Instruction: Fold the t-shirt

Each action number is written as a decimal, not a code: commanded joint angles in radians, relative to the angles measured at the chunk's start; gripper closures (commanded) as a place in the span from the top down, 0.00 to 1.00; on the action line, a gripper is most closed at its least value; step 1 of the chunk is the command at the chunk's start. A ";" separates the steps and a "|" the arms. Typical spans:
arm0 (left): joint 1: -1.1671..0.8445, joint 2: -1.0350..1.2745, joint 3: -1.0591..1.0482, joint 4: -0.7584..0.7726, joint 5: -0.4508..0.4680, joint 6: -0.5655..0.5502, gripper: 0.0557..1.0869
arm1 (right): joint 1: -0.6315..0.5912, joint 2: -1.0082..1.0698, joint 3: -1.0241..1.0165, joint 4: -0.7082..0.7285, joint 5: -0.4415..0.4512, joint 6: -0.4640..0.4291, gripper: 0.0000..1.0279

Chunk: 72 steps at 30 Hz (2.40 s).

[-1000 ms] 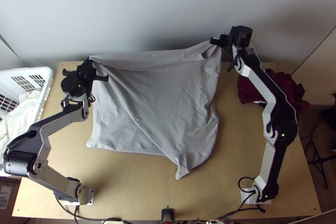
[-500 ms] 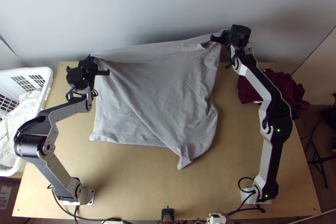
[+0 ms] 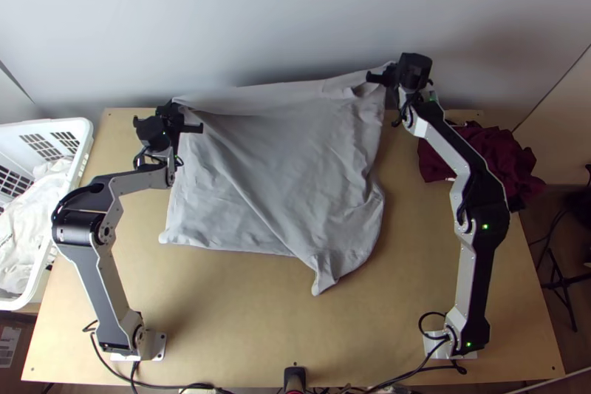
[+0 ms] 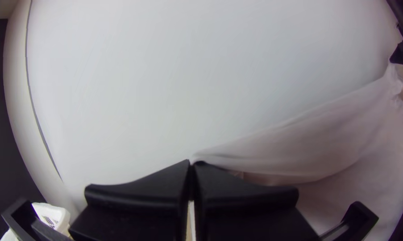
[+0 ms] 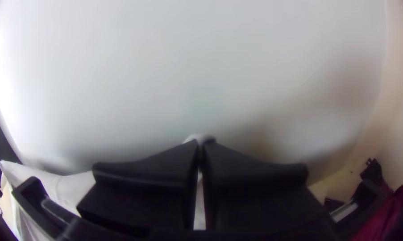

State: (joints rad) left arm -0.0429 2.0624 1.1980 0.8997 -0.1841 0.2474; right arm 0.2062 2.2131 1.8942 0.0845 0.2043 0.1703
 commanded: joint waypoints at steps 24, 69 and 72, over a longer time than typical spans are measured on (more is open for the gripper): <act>0.066 -0.254 -0.399 -0.004 0.110 0.062 0.04 | 0.150 -0.606 -0.745 -0.144 0.001 -0.002 0.03; 0.195 -1.271 -0.706 -1.142 0.356 0.144 0.86 | 0.312 -1.241 -1.126 -0.842 -0.342 0.107 0.96; 0.193 -1.306 -0.718 -1.219 0.356 0.164 0.86 | 0.334 -1.254 -1.136 -0.884 -0.411 0.113 0.96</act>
State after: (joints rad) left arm 0.1329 0.8902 0.5114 -0.1020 0.1368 0.3767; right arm 0.4969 1.0389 0.8154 -0.6941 -0.0944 0.2749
